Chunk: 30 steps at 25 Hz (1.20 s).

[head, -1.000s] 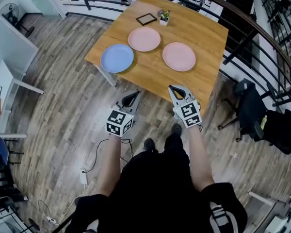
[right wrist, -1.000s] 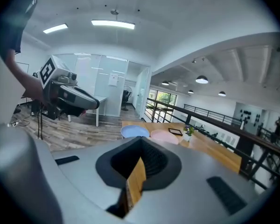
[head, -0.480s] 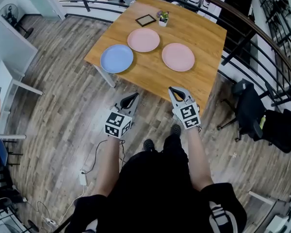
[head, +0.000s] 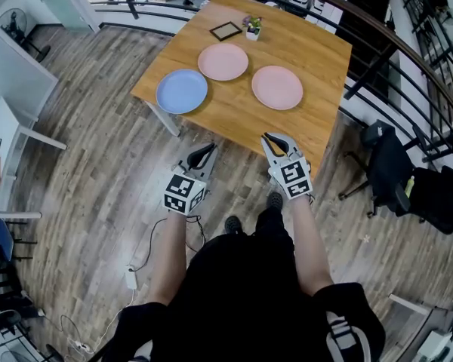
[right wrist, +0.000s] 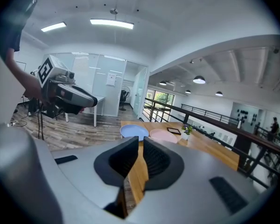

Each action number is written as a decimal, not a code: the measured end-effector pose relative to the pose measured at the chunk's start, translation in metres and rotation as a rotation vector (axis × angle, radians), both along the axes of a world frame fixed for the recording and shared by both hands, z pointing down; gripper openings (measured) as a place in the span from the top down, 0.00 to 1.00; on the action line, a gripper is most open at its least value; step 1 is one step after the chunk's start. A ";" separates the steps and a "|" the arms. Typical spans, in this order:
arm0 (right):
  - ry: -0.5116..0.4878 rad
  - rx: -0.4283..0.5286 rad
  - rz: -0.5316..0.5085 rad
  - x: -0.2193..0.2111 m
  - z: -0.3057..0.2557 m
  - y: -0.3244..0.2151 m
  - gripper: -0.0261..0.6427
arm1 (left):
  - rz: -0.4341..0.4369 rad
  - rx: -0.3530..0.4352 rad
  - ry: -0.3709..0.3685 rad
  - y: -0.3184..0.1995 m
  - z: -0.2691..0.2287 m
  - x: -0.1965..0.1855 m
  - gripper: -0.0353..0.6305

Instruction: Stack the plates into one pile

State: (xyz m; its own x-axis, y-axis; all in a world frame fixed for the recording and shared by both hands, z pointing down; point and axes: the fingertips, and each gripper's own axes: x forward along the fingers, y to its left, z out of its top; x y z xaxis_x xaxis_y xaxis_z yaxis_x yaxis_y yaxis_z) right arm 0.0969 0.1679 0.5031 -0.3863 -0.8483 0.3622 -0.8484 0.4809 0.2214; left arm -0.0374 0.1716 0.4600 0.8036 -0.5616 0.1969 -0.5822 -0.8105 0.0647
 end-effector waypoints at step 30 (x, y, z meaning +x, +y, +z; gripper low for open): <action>0.014 0.010 0.073 0.023 0.005 0.007 0.57 | 0.014 0.007 -0.033 0.006 0.002 0.006 0.62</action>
State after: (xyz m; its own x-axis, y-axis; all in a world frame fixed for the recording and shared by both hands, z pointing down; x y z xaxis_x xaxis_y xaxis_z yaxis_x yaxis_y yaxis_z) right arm 0.1197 0.1752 0.5079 -0.3185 -0.8774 0.3587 -0.8778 0.4159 0.2379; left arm -0.0318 0.1778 0.4622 0.8044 -0.5520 0.2198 -0.5727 -0.8188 0.0397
